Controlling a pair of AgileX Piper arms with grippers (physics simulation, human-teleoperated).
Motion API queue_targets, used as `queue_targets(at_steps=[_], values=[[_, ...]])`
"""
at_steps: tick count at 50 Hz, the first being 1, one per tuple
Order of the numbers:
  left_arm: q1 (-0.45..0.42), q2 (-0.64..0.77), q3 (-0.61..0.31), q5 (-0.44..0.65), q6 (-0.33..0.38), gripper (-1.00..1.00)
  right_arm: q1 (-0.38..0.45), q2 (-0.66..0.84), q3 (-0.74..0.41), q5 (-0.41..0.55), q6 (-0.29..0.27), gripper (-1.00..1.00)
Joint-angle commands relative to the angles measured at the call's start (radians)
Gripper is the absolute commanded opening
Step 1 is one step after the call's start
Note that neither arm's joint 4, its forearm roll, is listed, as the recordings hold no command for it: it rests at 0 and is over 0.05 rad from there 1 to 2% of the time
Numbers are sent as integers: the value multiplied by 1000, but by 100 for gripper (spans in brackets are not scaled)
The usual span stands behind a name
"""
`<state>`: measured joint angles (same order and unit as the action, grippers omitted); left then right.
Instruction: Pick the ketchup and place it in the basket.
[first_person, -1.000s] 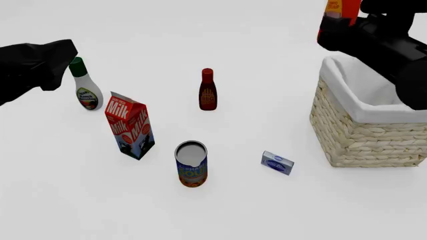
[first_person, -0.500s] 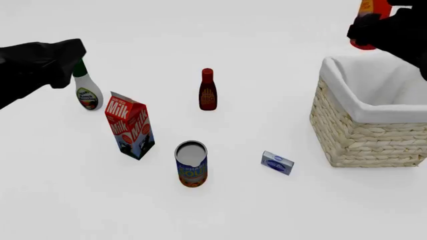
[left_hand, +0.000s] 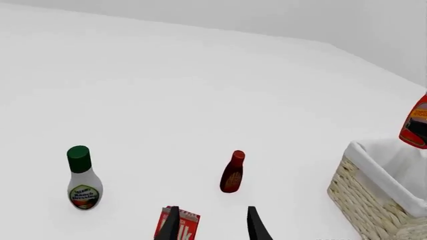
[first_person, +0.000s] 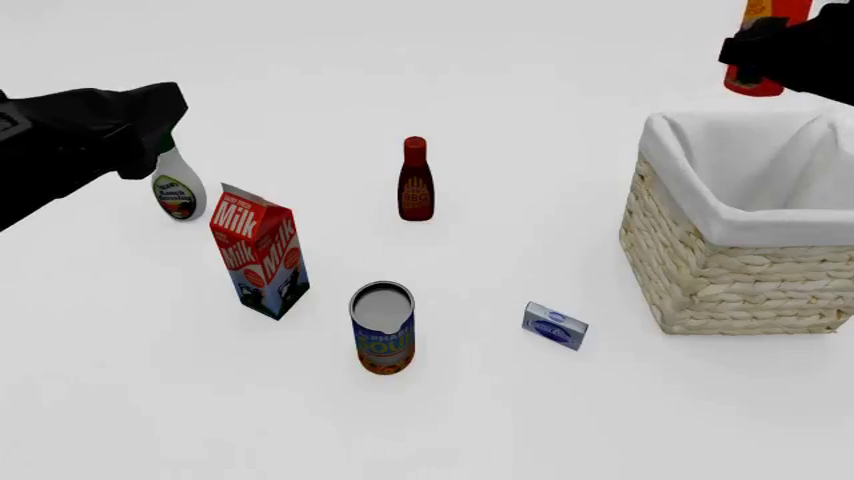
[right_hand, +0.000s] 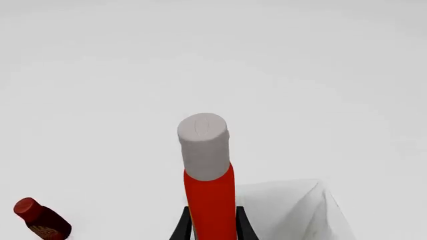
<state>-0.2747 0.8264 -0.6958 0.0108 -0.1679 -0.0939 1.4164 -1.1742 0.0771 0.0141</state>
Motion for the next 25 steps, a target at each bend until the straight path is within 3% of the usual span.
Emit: queue_targets(at_steps=[1, 25], values=[[-9, 11, 12, -18, -4, 100, -12, 11, -23, 67, 36, -100], [-12, 31, 21, -40, -8, 100, -69, 48, -28, 103, 46, -100]])
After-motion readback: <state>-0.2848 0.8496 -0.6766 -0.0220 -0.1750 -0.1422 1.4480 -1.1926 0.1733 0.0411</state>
